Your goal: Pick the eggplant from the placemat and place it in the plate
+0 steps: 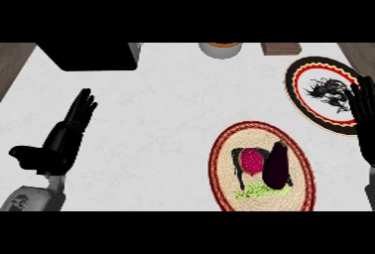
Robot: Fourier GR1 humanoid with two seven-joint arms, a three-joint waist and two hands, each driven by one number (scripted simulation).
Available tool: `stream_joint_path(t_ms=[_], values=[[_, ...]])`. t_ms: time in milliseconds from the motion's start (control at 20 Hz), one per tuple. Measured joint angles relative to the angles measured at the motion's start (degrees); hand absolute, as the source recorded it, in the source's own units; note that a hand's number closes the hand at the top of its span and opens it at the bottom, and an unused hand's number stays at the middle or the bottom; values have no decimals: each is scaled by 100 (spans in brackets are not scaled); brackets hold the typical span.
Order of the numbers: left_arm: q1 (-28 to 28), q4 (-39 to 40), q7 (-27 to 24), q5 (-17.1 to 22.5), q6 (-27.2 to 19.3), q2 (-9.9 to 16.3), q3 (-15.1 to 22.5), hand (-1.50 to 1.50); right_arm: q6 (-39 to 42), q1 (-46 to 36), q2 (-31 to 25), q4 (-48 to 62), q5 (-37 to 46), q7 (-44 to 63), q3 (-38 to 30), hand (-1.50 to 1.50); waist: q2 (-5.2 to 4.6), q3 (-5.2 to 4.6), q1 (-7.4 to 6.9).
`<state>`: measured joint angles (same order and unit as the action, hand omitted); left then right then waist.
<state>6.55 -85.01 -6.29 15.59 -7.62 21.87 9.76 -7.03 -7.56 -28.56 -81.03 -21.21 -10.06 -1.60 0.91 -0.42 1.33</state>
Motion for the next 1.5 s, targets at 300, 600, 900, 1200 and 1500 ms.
stream_joint_path(t_ms=[300, 600, 900, 1200, 1500], values=[[217, 306, 549, -92, -117, 146, -236, 0, 1205, -193, -266, 442, -562, 319, -74, 150, -94, 39, -144], [154, 550, 867, -87, -166, 107, -234, 0, 562, 282, -412, 787, 457, -456, -81, -150, -116, 26, -104], [296, 647, 1182, -179, -172, 7, -273, 0, 1098, 785, -322, 1266, 959, -1449, 178, -150, -100, 43, -117], [321, 594, 1295, -265, -142, -60, -341, 0, 1252, 866, -686, 964, 1631, -1128, 479, -150, -89, 39, -124], [337, 681, 1310, -388, -49, -151, -502, 0, 1519, 930, -909, 298, 1987, -333, 533, -150, -86, 38, -117]])
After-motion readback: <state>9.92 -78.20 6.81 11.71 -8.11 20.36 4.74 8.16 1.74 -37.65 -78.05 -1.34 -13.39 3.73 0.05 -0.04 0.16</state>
